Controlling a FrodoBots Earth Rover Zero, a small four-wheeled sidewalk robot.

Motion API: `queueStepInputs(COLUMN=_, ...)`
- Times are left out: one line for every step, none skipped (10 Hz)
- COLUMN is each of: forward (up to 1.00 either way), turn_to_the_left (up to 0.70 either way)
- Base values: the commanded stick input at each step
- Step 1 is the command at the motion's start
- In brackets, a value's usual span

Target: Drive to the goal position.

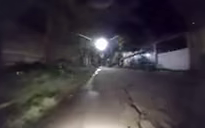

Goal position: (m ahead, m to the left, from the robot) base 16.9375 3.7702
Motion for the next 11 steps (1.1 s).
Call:
queueStepInputs(forward=0.50, turn_to_the_left=0.00)
queueStepInputs(forward=0.50, turn_to_the_left=0.00)
queueStepInputs(forward=0.50, turn_to_the_left=0.00)
queueStepInputs(forward=0.50, turn_to_the_left=0.00)
queueStepInputs(forward=0.50, turn_to_the_left=0.00)
queueStepInputs(forward=0.50, turn_to_the_left=0.00)
queueStepInputs(forward=0.50, turn_to_the_left=0.00)
queueStepInputs(forward=0.50, turn_to_the_left=0.00)
queueStepInputs(forward=0.50, turn_to_the_left=0.00)
queueStepInputs(forward=0.50, turn_to_the_left=0.00)
queueStepInputs(forward=0.50, turn_to_the_left=0.00)
